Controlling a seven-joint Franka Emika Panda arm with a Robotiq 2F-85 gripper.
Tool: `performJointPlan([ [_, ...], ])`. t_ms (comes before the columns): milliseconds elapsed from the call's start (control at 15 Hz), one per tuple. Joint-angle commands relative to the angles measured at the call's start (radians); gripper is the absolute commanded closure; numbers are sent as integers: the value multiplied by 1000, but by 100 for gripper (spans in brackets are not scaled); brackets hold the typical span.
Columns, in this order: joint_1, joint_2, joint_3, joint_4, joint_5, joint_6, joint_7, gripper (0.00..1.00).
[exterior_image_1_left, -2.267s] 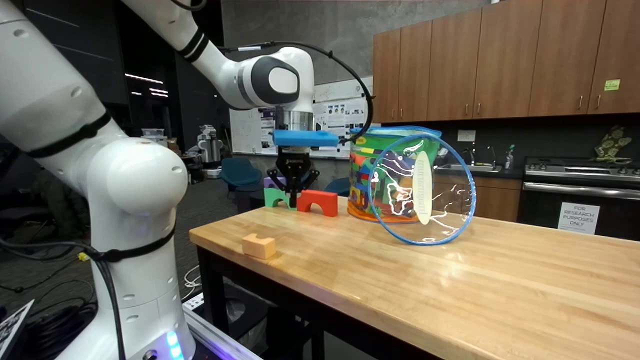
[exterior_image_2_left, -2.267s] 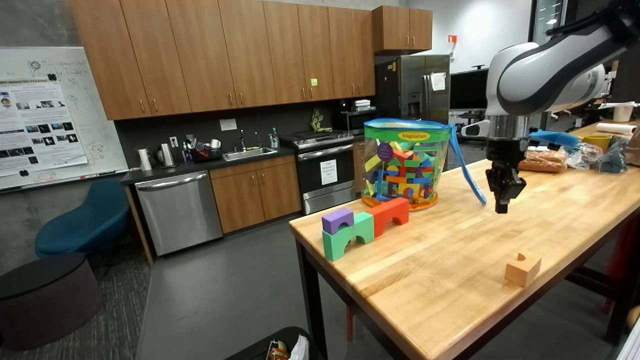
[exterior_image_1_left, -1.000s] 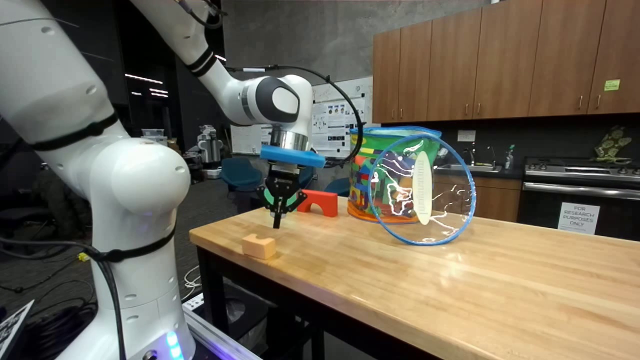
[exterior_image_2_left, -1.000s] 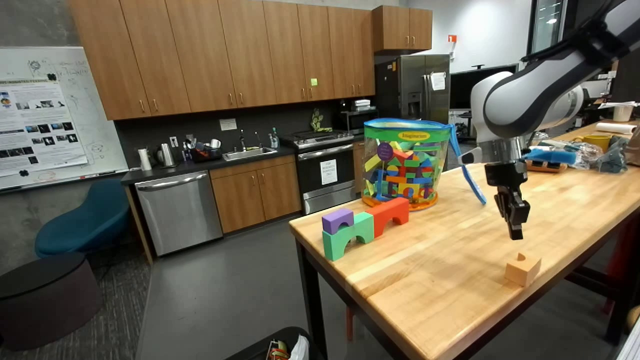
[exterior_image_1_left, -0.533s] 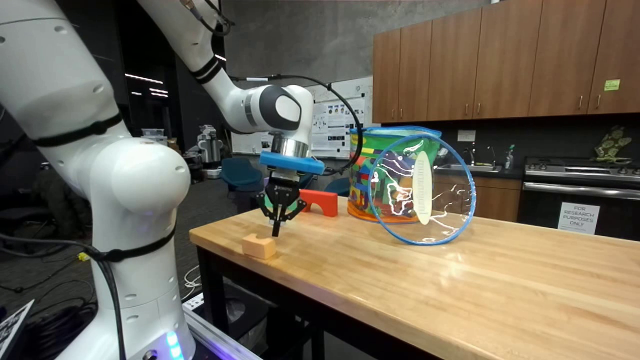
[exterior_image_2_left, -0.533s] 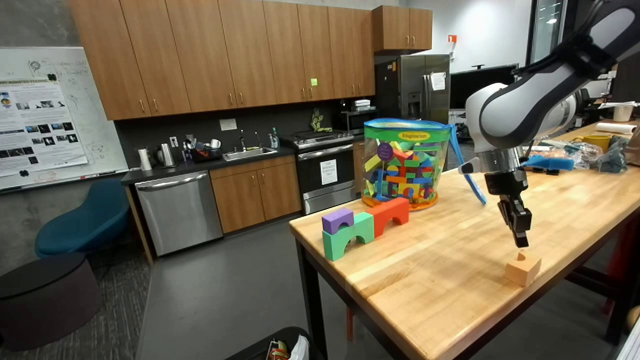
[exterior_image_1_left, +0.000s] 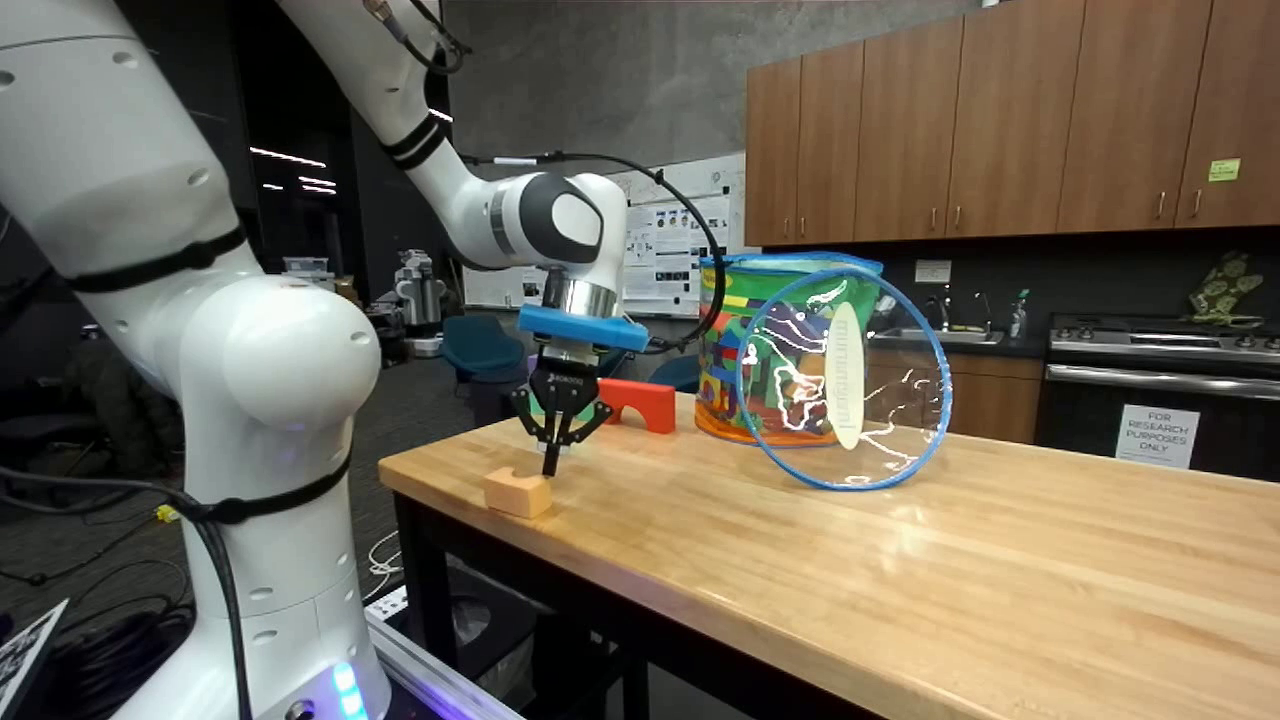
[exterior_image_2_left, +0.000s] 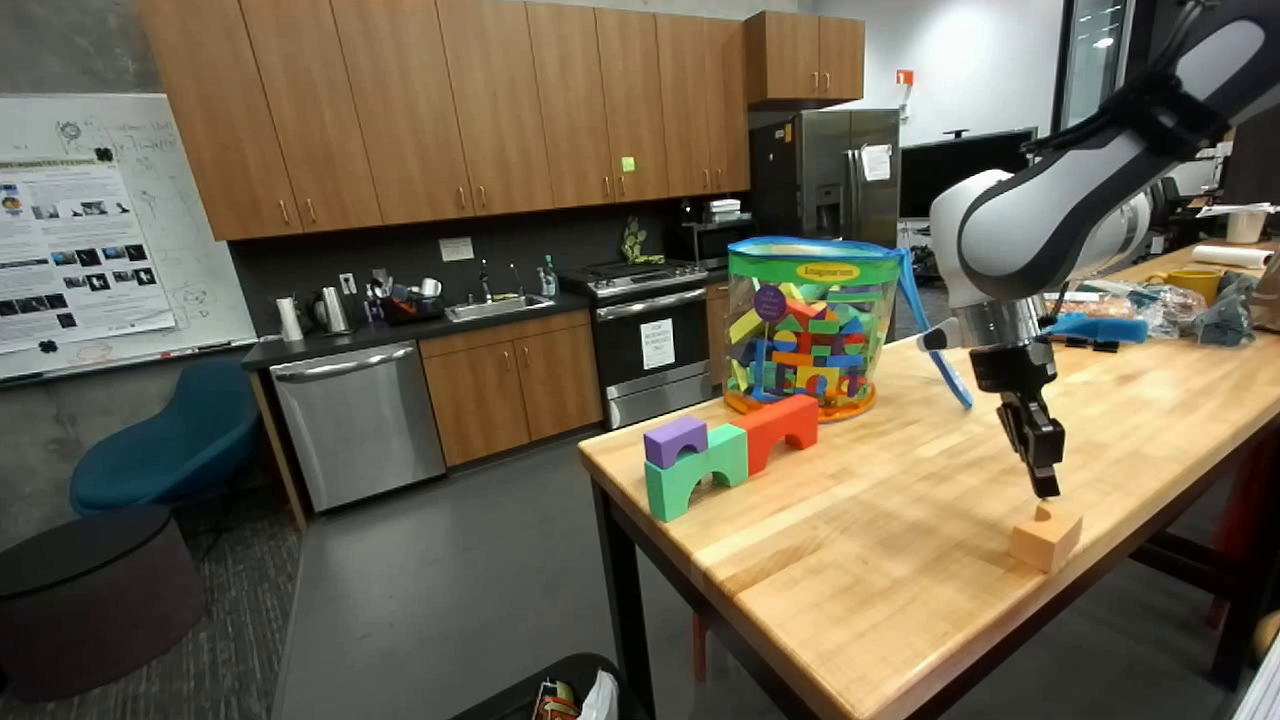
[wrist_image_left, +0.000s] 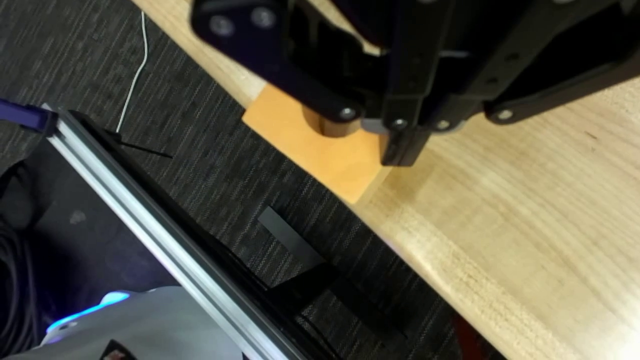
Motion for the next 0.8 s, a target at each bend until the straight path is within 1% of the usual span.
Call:
performJointPlan([
  [0,6,13,6,1,-25,-8,25,100],
  [600,17,68,23,10,-23,39,44,100],
  [733,19,63,31,-11,-28,58,55,100],
])
